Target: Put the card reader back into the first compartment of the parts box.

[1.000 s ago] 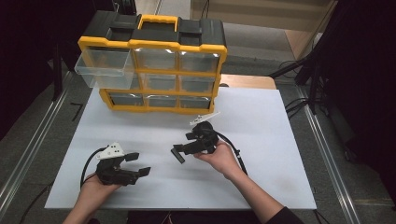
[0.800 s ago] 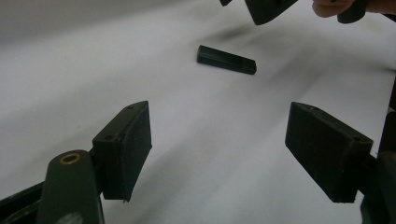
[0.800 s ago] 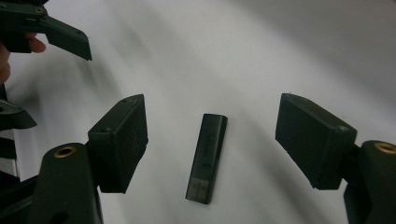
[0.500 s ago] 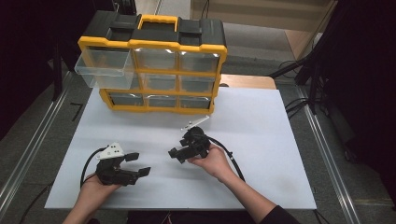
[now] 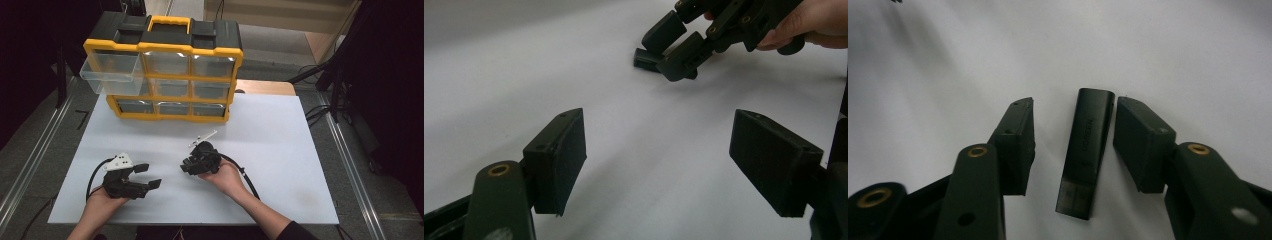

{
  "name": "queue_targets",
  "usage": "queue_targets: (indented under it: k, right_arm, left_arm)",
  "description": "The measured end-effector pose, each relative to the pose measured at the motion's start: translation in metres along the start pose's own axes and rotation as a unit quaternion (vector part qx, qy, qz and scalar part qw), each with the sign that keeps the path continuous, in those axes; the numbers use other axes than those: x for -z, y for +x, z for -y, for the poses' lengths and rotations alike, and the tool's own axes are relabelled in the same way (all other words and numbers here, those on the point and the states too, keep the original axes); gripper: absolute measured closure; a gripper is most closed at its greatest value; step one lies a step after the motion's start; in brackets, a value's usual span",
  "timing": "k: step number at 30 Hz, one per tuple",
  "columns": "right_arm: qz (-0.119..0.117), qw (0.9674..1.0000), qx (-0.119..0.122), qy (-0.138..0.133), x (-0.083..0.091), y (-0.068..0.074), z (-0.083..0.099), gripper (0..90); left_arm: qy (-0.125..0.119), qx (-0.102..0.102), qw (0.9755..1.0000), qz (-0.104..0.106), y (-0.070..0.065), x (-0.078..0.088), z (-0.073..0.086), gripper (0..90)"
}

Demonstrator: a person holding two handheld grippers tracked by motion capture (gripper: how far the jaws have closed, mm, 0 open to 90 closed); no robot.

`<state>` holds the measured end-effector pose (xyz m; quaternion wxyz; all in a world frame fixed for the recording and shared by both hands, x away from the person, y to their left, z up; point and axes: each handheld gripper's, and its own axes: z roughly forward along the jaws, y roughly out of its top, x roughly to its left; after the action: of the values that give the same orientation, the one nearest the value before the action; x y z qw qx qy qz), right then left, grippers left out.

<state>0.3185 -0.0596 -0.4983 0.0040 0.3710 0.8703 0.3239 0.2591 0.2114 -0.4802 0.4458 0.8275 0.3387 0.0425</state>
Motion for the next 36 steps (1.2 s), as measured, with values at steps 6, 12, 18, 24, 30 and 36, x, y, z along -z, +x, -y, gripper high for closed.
queue_targets:
  k: [6,12,18,24,30,36]
  right_arm:
    - [0.02,0.9998,0.006,-0.006,0.0,0.0,0.003,66.4]
    - [0.008,0.9997,0.02,-0.009,0.001,-0.007,0.003,70.6]
    - [-0.019,0.9998,-0.008,0.0,0.002,-0.015,0.001,70.7]
    - [-0.057,0.9984,-0.003,0.002,0.011,-0.024,-0.002,70.7]
    - [-0.079,0.9964,0.031,-0.001,0.024,-0.027,-0.008,70.7]
    - [-0.105,0.9931,0.052,0.001,0.036,-0.032,-0.013,70.7]
  left_arm:
    - [-0.001,0.0,1.0,0.001,0.0,0.0,0.0,24.1]
    - [0.001,0.0,1.0,0.002,0.0,-0.001,0.0,24.1]
    - [-0.001,0.002,1.0,0.0,0.001,0.001,0.0,24.1]
    - [-0.001,0.002,1.0,0.0,0.001,0.001,0.0,24.1]
    - [-0.002,0.003,1.0,0.002,0.001,0.001,0.0,24.1]
    - [-0.002,0.003,1.0,0.002,0.001,0.001,0.0,24.1]
